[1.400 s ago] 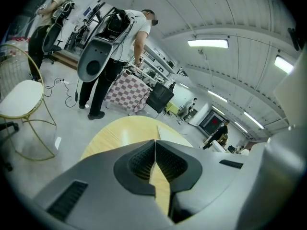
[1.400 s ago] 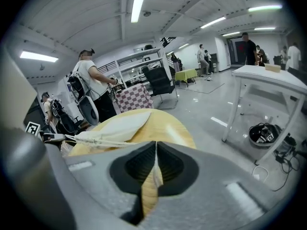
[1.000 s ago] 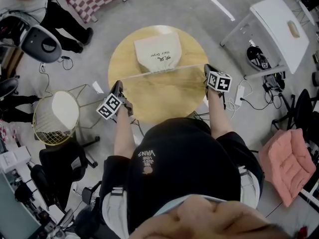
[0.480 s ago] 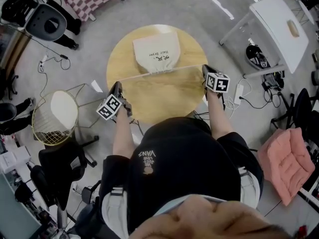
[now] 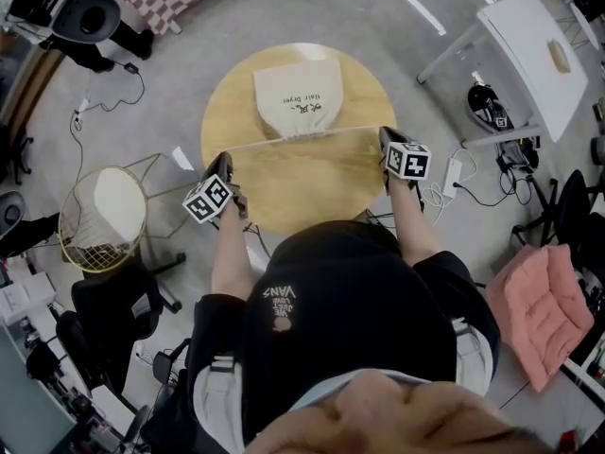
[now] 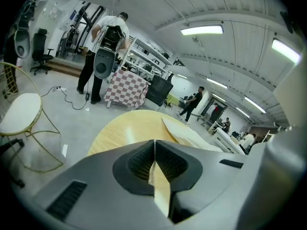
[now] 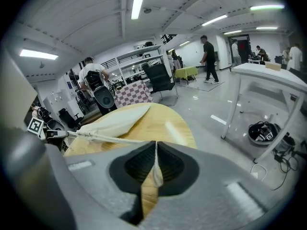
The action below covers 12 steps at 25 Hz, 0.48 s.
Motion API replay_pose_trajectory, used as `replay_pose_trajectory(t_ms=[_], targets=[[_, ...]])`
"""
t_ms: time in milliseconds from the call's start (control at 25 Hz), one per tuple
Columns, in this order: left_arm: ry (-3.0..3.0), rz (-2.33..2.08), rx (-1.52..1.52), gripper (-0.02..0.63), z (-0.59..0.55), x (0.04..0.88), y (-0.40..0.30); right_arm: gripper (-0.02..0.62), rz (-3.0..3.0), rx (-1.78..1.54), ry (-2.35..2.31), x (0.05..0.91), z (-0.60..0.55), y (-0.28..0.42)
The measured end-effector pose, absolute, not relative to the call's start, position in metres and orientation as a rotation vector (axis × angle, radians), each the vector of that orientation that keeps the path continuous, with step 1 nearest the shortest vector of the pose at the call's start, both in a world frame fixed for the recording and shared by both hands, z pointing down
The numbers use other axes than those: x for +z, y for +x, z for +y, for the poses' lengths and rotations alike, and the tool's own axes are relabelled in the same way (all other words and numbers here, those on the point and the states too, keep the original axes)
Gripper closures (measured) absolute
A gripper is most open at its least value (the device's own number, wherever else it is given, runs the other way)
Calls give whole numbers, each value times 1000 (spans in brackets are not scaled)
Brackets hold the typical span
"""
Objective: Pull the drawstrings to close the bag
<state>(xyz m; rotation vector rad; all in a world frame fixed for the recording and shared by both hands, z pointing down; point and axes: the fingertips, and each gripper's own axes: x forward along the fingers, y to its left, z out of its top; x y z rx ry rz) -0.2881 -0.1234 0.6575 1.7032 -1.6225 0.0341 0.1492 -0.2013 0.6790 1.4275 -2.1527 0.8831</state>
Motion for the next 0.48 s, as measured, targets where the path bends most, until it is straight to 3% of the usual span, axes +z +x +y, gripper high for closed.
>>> replay_pose_trajectory(t_ms=[480], targets=[[1690, -1634, 132, 583, -119, 674, -285, 571, -2115, 930, 1406, 697, -189, 142]])
